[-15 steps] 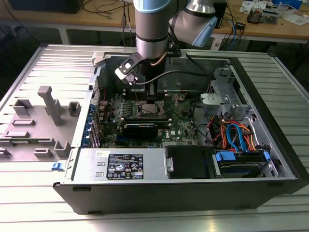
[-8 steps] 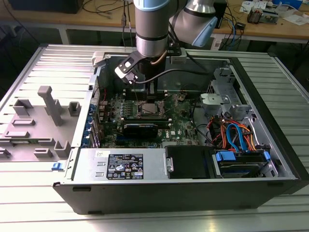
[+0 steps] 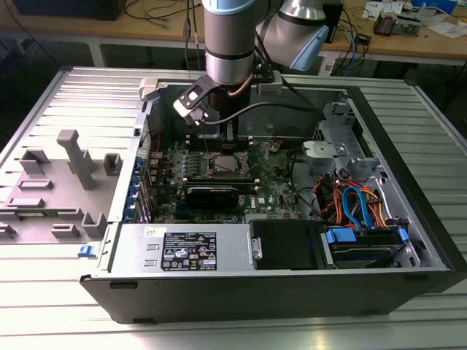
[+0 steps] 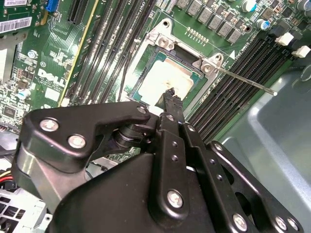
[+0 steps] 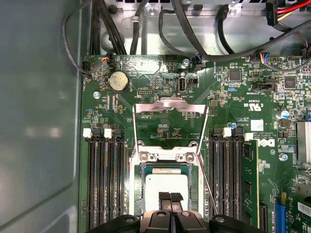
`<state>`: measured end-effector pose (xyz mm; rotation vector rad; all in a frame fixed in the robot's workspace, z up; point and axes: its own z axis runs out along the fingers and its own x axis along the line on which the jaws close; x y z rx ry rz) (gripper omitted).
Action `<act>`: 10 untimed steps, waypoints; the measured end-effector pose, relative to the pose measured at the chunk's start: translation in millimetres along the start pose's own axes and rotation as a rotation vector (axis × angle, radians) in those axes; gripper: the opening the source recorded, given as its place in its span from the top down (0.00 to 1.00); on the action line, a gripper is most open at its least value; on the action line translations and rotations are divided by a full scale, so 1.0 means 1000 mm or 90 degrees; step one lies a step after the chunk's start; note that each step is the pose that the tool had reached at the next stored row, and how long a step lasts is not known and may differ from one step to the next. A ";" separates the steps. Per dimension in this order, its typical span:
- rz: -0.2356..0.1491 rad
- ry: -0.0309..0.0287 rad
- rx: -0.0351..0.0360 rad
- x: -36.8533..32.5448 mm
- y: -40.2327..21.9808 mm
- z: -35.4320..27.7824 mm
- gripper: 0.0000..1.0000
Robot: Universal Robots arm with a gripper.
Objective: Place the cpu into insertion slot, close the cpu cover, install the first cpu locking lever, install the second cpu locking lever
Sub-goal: 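Close the cpu cover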
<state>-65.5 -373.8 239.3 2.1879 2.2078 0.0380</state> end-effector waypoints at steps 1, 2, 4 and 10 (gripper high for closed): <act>0.000 0.0001 0.0000 0.0000 0.0000 0.0000 0.89; 0.000 0.0000 0.0000 0.0000 0.0000 -0.0004 0.89; 0.000 0.0000 0.0000 0.0000 0.0000 -0.0007 0.89; 0.000 -0.0004 0.0000 0.0000 0.0001 -0.0013 0.89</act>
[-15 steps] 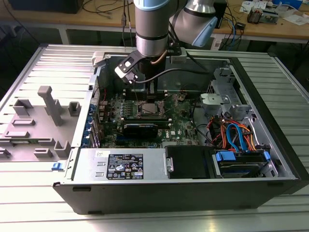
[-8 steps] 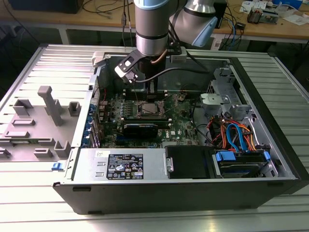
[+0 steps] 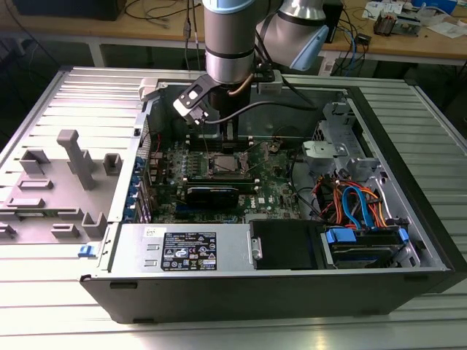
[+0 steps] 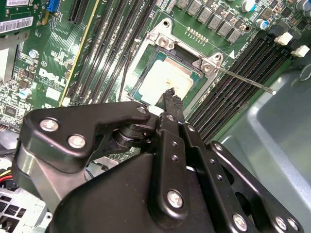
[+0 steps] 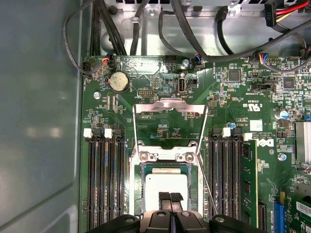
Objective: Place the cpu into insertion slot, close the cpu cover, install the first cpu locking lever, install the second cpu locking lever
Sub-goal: 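Close the cpu cover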
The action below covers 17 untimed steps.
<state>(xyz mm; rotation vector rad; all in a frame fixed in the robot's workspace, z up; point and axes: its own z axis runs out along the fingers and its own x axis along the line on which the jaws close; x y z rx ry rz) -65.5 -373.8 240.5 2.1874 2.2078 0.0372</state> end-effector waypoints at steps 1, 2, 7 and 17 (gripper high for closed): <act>0.000 0.0000 0.0000 0.0000 0.0000 0.0000 0.89; 0.000 0.0000 0.0000 0.0000 -0.0001 0.0000 0.89; 0.000 0.0000 0.0000 0.0000 0.0000 -0.0023 0.89; 0.000 0.0000 0.0000 -0.0001 0.0003 -0.0113 0.89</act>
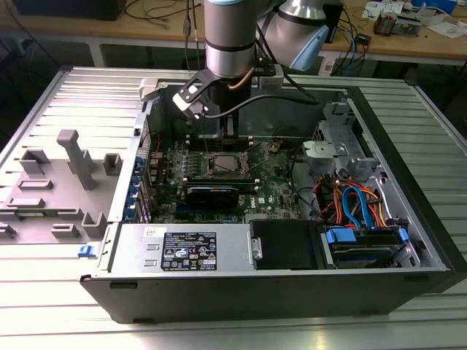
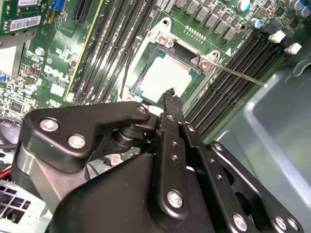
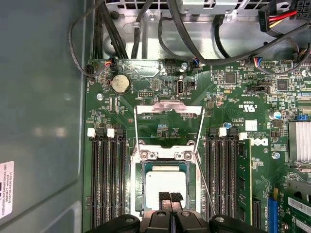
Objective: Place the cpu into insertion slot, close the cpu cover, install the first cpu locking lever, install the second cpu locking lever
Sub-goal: 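Close the cpu cover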
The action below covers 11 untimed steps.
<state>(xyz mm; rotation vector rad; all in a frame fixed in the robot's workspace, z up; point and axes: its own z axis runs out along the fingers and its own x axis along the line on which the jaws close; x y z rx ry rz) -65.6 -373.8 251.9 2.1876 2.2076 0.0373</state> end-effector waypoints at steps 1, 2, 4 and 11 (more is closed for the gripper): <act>0.000 0.0000 0.0000 0.0000 0.0001 -0.0019 0.89; 0.000 0.0000 0.0000 0.0000 0.0001 -0.0027 0.89; 0.000 0.0000 0.0000 0.0000 0.0002 -0.0051 0.89; 0.000 0.0001 -0.0001 0.0000 0.0004 -0.0083 0.89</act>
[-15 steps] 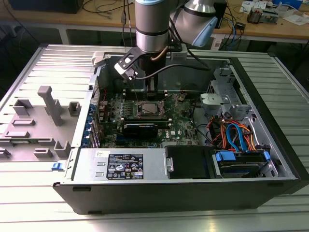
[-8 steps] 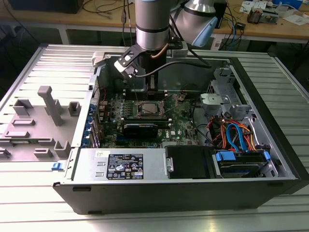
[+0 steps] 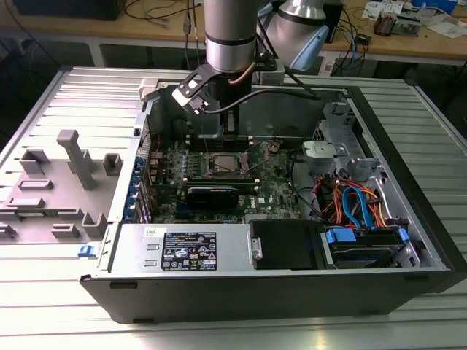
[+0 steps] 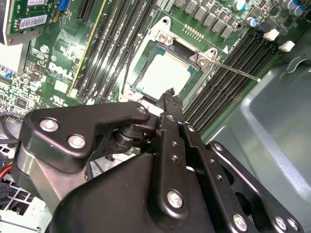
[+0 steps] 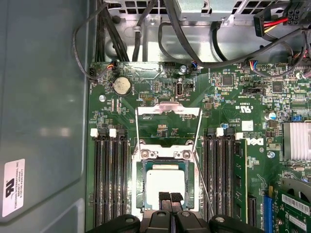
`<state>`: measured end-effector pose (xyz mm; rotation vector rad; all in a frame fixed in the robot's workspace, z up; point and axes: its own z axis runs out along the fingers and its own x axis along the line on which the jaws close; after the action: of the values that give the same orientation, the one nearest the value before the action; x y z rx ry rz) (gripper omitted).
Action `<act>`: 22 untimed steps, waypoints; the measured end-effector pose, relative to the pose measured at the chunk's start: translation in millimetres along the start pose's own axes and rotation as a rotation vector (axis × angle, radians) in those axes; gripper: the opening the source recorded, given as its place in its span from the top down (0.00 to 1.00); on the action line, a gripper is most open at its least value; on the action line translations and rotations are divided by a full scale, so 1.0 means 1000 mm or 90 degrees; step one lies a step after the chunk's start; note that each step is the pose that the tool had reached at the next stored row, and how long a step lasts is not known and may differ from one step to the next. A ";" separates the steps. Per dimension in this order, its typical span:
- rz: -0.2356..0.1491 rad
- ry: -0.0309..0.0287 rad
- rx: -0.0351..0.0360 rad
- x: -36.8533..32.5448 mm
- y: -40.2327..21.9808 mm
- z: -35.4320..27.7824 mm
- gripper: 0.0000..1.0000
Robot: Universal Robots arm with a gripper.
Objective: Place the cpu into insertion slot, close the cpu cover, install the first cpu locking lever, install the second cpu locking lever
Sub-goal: 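Close the cpu cover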
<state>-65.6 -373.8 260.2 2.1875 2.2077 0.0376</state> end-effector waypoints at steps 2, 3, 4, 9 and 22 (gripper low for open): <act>0.000 -0.0001 0.0000 0.0000 0.0000 -0.0001 0.89; 0.000 -0.0001 0.0001 0.0000 0.0000 -0.0001 0.89; 0.000 -0.0001 0.0000 0.0000 0.0000 -0.0001 0.89; 0.000 -0.0001 0.0001 0.0000 0.0000 -0.0002 0.89; 0.000 -0.0001 0.0000 -0.0001 0.0052 -0.0028 0.89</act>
<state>-60.5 -373.8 263.2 2.1875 2.2076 0.0373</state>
